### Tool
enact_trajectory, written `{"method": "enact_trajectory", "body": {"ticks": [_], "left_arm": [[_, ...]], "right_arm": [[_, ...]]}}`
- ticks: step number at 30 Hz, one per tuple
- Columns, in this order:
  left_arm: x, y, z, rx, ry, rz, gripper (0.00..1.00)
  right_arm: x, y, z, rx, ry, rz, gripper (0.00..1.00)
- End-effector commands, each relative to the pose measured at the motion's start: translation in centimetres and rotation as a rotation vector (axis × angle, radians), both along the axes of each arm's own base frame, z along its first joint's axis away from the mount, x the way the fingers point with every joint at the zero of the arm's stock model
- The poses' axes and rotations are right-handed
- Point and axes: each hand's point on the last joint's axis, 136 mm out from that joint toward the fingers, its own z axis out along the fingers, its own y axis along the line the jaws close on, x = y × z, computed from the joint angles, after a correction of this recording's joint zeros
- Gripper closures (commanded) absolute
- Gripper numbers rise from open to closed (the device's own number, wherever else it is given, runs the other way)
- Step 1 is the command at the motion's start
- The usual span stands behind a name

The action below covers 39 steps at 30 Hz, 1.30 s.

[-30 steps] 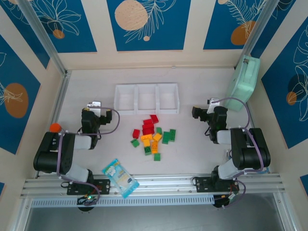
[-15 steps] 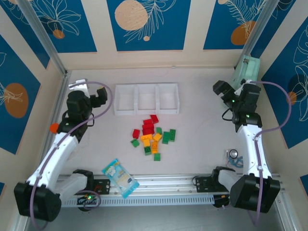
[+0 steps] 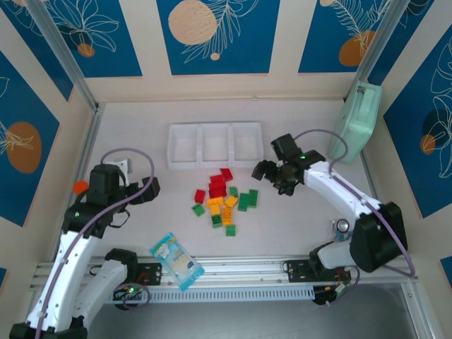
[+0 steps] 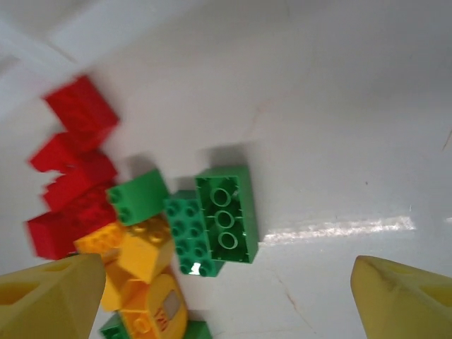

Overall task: Sort the legos into containers by color
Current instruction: Pick up the lego from the center of the table.

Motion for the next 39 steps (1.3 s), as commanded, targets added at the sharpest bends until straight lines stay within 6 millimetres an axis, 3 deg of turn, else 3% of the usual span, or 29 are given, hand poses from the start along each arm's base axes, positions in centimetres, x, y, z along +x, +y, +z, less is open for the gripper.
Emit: {"method": "enact_trajectory", "body": {"ticks": [1, 6, 13, 27, 39], "left_arm": [[-1.3, -1.0, -0.7, -0.025, 0.027, -0.066, 0.01], [-1.0, -1.3, -1.0, -0.023, 0.023, -0.092, 0.01], [-0.9, -1.8, -0.4, -0.04, -0.03, -0.116, 0.01], [-1.3, -1.5, 0.8, -0.045, -0.107, -0.108, 0.01], [-1.5, -1.1, 1.1, -0.043, -0.131, -0.092, 0.01]], "right_arm": [[0.4, 0.7, -1.0, -0.101, 0.021, -0.051, 0.09], [0.9, 2.3, -3.0, -0.218, 0.046, -0.02, 0.11], [1.4, 3.9, -5.9, -0.247, 0.08, 0.041, 0.25], [1.8, 3.2, -8.0, -0.316, 0.078, 0.12, 0.47], [0.8, 2.3, -9.1, -0.331, 0.075, 0.137, 0.53]]}}
